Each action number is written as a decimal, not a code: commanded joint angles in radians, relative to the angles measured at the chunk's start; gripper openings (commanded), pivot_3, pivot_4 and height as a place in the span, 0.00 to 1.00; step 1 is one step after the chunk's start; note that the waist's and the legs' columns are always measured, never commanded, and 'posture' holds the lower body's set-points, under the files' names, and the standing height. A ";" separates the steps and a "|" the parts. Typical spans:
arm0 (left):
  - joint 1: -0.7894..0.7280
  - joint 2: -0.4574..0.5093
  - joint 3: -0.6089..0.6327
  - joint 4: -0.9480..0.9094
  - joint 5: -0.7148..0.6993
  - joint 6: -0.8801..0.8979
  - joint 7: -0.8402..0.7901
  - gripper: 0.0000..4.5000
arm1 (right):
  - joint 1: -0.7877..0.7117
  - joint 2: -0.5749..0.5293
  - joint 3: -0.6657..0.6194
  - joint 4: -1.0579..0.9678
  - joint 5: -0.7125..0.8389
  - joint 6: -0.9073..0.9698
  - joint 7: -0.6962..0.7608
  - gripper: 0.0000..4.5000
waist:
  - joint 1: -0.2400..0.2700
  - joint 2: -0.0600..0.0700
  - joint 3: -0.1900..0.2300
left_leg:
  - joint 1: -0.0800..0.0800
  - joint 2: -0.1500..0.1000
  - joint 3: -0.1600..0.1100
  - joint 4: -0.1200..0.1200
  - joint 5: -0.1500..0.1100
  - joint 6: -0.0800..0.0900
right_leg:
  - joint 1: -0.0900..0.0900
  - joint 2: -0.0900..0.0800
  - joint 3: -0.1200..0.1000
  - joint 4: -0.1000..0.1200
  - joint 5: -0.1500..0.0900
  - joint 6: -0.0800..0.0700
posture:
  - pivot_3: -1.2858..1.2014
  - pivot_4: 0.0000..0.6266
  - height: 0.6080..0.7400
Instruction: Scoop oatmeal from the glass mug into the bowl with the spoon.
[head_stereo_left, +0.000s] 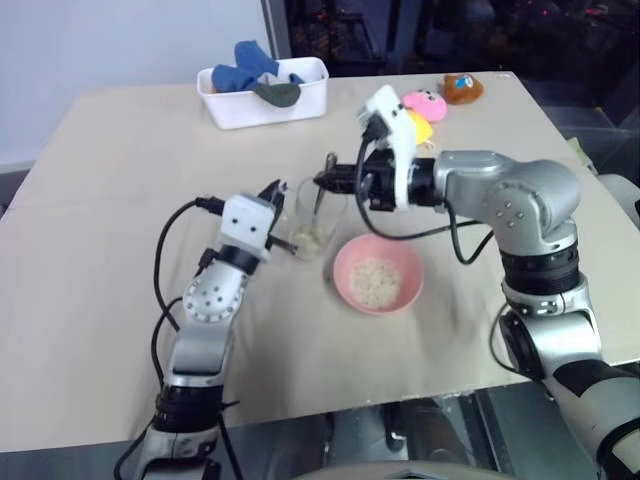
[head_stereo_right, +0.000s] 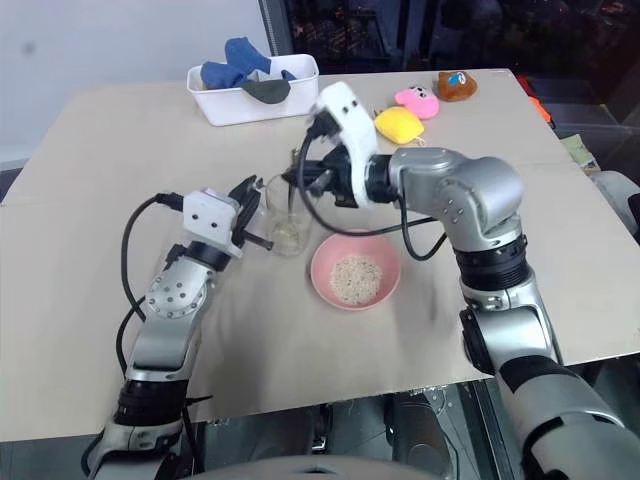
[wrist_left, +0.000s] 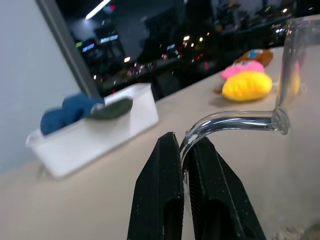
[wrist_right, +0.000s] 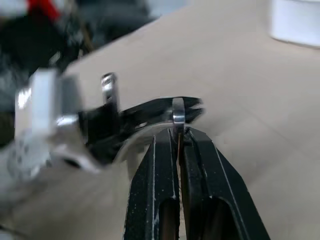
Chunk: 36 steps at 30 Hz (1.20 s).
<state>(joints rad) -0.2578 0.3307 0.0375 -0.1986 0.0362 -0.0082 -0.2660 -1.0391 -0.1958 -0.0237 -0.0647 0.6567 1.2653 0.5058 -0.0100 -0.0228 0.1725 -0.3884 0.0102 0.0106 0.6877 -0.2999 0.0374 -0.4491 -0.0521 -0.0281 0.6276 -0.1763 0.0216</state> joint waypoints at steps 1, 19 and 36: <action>-0.039 0.016 -0.005 0.017 0.005 -0.062 -0.016 0.02 | -0.066 0.045 -0.188 0.031 0.050 0.089 -0.124 0.00 | -0.001 0.000 0.000 | 0.000 0.000 0.000 0.000 0.001 -0.001 | 0.000 0.000 0.000 0.000 0.000 0.000 | 0.52 0.24 1.00; -0.115 0.011 -0.122 -0.185 0.066 0.134 -0.075 0.02 | -0.126 0.135 -0.727 -0.064 0.175 0.349 -0.519 0.00 | -0.005 0.001 0.000 | -0.006 0.000 0.000 0.000 0.001 -0.001 | -0.003 0.002 -0.002 -0.001 0.001 0.001 | 0.52 0.24 1.00; -0.028 0.021 -0.067 0.058 0.009 -0.116 -0.093 0.02 | -0.083 0.102 -0.800 -0.078 0.464 0.349 -0.792 0.00 | -0.004 0.001 0.000 | -0.005 0.000 0.004 0.000 0.001 -0.001 | -0.003 0.001 0.000 -0.001 0.001 0.001 | 0.52 0.24 1.00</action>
<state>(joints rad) -0.2887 0.3531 -0.0416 -0.1211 0.0567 -0.0757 -0.3626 -1.1160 -0.0751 -0.8068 -0.1054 1.0663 1.6080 -0.2706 -0.0137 -0.0217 0.1726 -0.3934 0.0102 0.0148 0.6877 -0.2993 0.0369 -0.4526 -0.0507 -0.0278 0.6270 -0.1756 0.0230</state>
